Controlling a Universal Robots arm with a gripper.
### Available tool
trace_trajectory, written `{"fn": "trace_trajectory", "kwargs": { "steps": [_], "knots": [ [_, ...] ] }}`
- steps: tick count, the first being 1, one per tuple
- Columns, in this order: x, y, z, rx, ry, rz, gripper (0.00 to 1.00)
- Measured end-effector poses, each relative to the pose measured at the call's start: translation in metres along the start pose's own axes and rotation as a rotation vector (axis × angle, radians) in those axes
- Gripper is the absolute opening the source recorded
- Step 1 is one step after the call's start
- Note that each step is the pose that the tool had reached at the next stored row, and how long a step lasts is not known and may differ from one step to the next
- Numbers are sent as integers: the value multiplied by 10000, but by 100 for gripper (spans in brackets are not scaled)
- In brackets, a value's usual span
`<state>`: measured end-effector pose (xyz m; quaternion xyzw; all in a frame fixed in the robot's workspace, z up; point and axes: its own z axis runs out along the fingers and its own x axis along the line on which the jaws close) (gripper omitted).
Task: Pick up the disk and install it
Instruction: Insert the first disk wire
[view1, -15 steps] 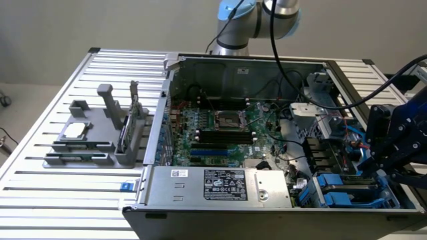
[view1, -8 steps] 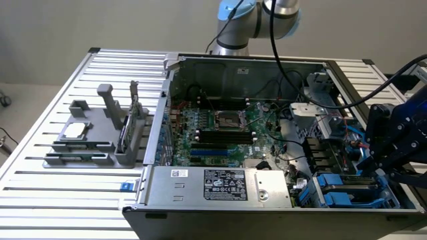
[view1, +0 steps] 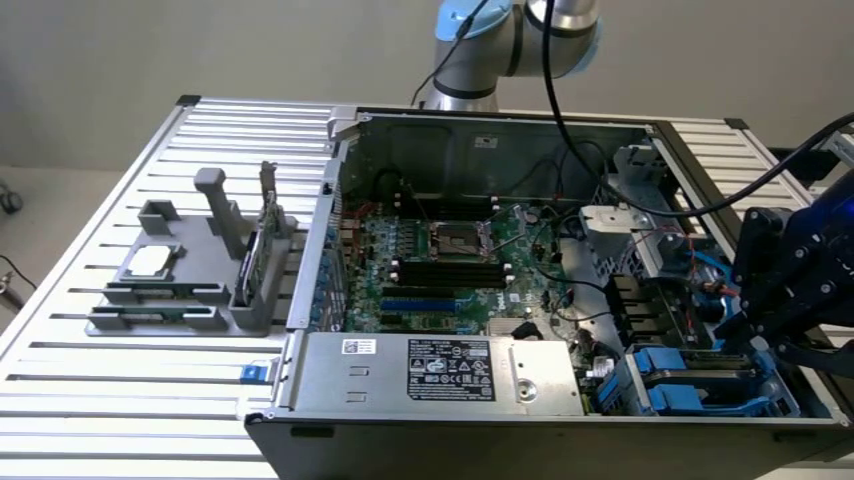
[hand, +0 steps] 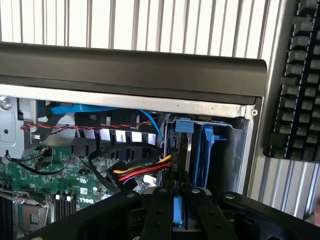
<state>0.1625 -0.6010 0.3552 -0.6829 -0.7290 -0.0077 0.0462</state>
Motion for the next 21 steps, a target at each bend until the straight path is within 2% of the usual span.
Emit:
{"fn": "trace_trajectory", "kwargs": {
  "steps": [4,6,10,21],
  "knots": [
    [18,1,8,3,-159,100,16],
    [26,2,13,2,-199,164,16],
    [41,4,27,3,-216,353,16],
    [82,28,90,-24,-215,971,16]
  ]
}}
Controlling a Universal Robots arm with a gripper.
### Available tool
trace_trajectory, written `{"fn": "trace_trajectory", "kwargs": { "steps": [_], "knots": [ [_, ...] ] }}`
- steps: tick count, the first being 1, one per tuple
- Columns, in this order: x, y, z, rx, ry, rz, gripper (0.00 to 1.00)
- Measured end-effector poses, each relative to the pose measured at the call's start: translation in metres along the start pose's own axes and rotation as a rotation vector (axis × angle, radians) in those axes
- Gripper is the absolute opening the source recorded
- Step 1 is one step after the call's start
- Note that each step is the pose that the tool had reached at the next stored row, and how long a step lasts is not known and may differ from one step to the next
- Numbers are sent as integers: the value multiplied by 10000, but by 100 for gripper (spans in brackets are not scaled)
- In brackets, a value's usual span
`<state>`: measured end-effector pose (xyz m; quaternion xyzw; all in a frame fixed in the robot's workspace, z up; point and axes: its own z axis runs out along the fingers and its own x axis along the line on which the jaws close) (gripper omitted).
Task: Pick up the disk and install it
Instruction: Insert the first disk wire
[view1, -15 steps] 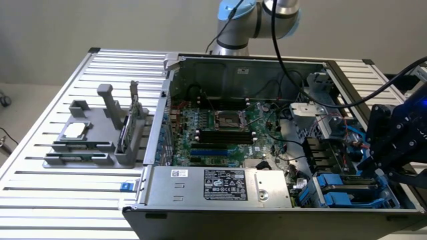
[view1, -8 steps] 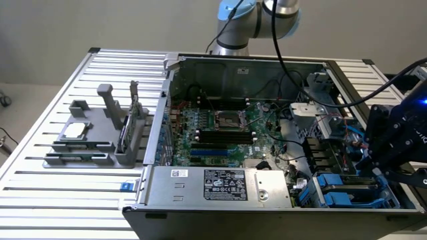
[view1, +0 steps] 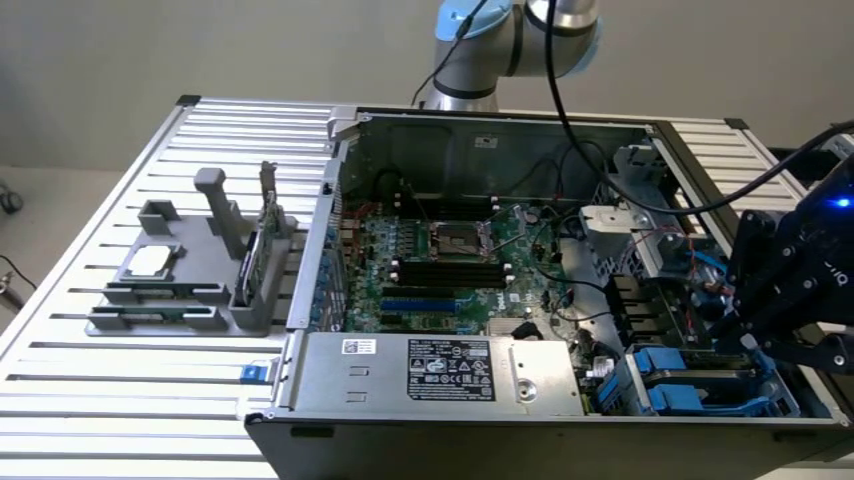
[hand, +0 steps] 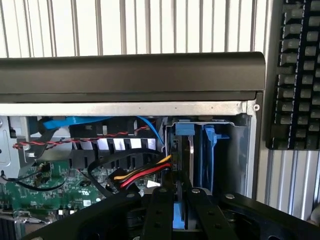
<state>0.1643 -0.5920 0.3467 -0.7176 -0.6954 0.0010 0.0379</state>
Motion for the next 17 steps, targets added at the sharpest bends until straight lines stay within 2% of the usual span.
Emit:
{"fn": "trace_trajectory", "kwargs": {
  "steps": [4,8,10,15,17],
  "knots": [
    [17,13,11,18,-81,114,16],
    [29,15,11,156,-224,175,16],
    [42,20,12,201,-296,191,16],
    [86,55,11,260,-518,213,16],
    [91,57,14,261,-540,219,16]
  ]
}}
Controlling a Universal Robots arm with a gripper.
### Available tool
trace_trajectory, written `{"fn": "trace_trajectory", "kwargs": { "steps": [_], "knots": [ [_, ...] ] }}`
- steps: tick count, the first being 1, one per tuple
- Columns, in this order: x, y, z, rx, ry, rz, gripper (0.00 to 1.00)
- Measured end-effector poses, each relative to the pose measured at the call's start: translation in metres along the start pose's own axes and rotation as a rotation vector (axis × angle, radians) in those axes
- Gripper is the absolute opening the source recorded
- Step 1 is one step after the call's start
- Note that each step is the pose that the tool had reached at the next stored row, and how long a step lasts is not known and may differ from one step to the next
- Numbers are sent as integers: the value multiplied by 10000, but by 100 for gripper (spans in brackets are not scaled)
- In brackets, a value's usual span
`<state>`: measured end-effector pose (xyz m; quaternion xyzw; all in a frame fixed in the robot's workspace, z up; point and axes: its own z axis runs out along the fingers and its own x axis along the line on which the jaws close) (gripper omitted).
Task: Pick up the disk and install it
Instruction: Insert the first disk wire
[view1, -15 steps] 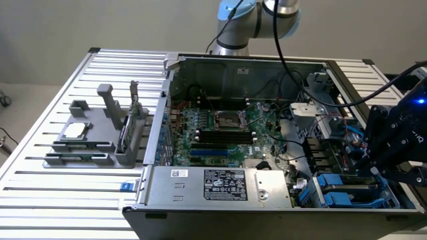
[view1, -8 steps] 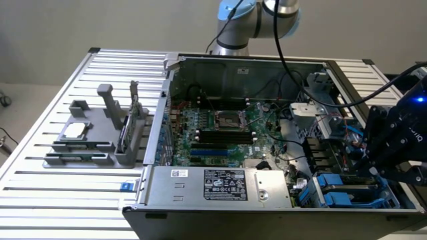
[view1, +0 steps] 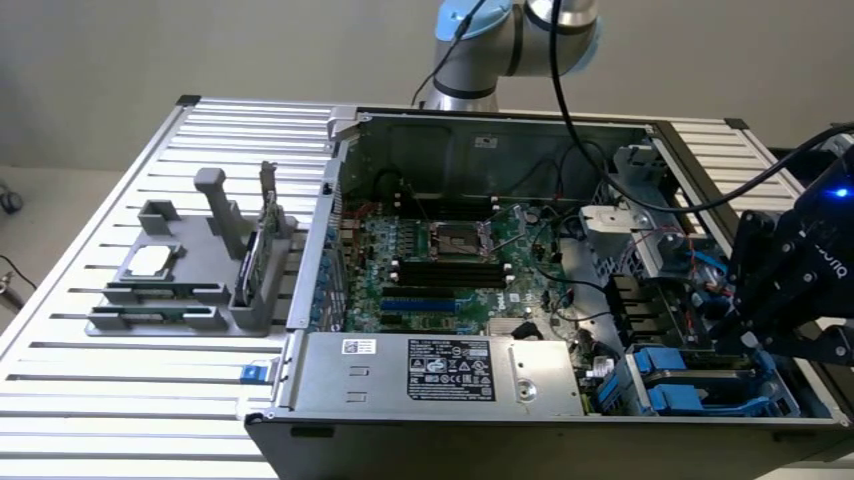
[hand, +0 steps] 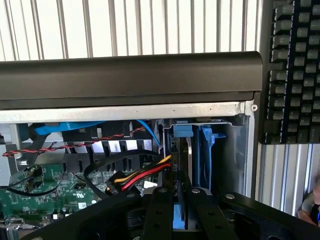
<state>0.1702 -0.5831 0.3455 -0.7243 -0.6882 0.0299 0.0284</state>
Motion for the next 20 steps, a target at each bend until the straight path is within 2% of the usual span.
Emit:
{"fn": "trace_trajectory", "kwargs": {
  "steps": [2,8,12,20],
  "knots": [
    [4,1,5,0,-29,5,16],
    [14,2,21,2,-170,21,16],
    [19,3,27,5,-231,30,16],
    [43,2,38,3,-276,38,16]
  ]
}}
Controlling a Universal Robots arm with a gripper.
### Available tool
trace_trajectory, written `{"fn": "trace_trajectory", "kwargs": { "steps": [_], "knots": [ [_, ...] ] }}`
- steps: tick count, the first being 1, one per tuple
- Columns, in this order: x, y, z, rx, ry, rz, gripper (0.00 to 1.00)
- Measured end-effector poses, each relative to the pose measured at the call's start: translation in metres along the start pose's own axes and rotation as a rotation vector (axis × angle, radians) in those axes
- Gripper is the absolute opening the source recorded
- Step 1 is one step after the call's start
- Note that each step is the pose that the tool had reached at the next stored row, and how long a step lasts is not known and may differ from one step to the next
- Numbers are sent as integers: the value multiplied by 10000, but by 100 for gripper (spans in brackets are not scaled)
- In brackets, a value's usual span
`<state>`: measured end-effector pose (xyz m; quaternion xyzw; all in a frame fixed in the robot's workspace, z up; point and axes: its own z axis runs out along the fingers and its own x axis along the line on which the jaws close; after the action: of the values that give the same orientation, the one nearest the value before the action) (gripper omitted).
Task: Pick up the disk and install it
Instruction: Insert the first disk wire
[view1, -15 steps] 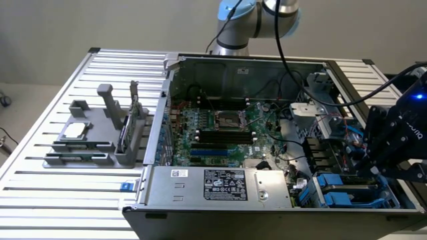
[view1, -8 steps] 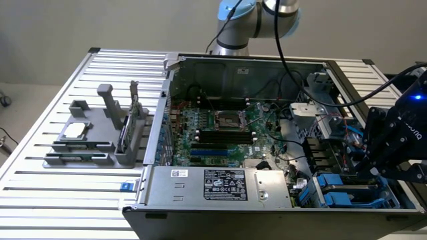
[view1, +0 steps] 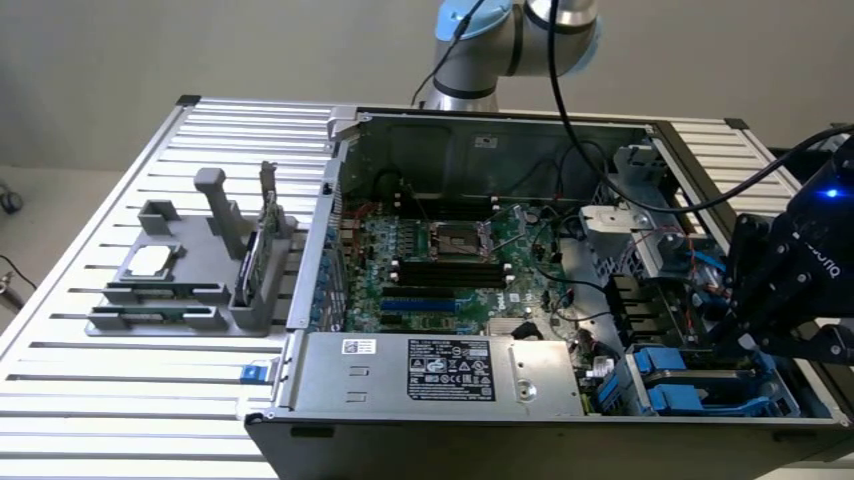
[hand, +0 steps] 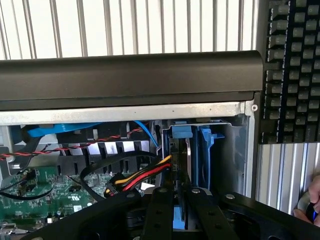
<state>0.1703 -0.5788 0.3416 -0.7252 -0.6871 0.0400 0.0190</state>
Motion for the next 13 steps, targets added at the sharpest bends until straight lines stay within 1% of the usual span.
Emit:
{"fn": "trace_trajectory", "kwargs": {
  "steps": [8,13],
  "knots": [
    [6,1,16,-4,-61,5,16],
    [13,2,29,-4,-76,7,16]
  ]
}}
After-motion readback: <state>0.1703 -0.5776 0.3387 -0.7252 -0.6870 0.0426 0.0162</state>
